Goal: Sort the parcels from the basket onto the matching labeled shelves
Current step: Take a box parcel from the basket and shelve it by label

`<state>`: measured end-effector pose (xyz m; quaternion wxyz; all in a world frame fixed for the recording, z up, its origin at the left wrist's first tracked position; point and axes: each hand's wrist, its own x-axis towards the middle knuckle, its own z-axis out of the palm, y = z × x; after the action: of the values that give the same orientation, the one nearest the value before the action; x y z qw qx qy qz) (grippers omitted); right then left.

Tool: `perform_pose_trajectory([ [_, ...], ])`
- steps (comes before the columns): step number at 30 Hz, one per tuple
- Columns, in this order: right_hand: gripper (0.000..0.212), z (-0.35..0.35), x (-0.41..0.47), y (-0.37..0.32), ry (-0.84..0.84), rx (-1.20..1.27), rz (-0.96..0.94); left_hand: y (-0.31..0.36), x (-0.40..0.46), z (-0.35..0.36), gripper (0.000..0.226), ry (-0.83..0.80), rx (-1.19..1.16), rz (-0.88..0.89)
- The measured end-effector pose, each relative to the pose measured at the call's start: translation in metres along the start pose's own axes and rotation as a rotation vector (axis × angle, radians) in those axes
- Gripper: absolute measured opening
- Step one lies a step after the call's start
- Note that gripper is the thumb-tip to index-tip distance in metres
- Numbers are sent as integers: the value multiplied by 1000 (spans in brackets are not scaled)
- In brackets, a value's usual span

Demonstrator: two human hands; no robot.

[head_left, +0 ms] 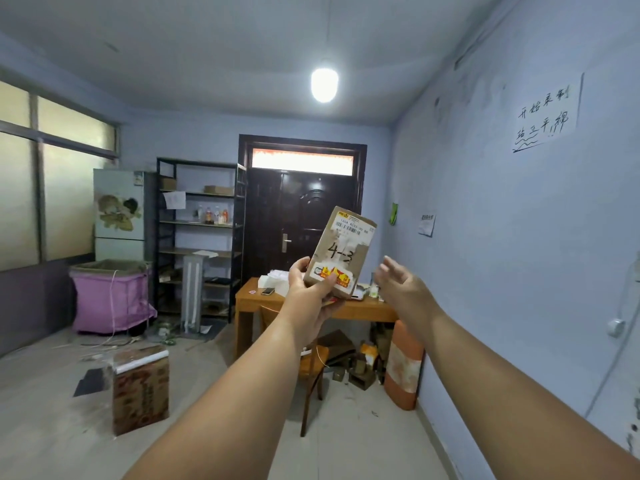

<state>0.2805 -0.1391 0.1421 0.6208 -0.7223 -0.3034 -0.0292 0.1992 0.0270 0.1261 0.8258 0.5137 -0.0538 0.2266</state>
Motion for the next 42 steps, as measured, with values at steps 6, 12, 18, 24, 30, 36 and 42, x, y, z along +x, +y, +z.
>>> perform_pose_trajectory([
  [6,57,31,-7,-10,38,-24,-52,-6,-6,21,59,-54,162,3],
  [12,64,17,-14,-8,105,-166,-73,-9,-12,25,59,-93,436,73],
  [18,67,-3,-16,2,159,-239,-34,-22,-12,41,56,-134,458,35],
  [24,65,-39,-36,14,187,-238,-23,-42,-17,71,53,-228,363,1],
  [30,63,-87,-92,16,283,-233,-66,-79,-27,114,52,-376,280,-69],
  [36,64,-125,-178,5,551,-289,60,-95,-70,162,50,-680,371,-109],
  [42,69,-123,-289,1,862,-328,236,-122,-130,181,51,-981,460,-197],
])
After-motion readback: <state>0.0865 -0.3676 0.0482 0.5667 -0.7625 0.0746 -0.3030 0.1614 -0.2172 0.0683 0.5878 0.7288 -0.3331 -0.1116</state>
